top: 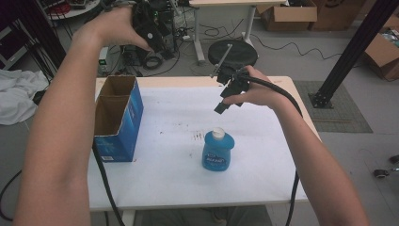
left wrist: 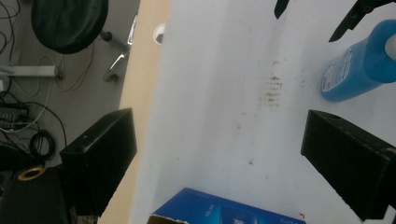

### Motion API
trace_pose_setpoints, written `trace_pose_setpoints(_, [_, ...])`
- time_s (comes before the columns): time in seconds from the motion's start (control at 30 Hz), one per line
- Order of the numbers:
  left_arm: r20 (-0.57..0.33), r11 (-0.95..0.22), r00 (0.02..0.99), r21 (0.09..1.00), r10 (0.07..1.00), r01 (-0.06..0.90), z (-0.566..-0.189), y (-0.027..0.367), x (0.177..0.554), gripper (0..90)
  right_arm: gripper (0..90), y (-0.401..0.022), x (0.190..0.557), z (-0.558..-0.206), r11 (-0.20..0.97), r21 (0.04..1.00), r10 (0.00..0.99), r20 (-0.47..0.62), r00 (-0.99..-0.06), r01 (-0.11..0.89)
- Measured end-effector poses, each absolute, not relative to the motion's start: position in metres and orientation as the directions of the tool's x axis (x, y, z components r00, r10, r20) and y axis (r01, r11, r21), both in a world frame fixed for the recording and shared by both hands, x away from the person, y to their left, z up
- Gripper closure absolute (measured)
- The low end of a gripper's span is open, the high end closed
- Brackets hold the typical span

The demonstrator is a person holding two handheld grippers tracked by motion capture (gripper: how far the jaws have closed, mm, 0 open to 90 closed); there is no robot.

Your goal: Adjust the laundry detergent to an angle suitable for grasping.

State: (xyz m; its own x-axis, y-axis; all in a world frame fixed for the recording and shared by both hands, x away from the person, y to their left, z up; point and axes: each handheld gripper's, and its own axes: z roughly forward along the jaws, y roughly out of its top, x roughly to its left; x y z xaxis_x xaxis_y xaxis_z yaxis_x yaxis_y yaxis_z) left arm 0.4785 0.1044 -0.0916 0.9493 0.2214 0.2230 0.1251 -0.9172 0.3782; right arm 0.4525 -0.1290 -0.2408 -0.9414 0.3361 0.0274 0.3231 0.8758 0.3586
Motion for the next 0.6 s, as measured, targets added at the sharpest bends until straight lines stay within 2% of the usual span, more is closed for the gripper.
trace_pose_setpoints(0.6, [0.223, -0.916, 0.949, 0.381, 0.222, 0.125, -0.0932, 0.1045, 0.4759, 10.8, 26.5, -0.1366, 0.453, -0.2411, 0.857, 0.402, 0.335, 0.037, -0.941, 0.321])
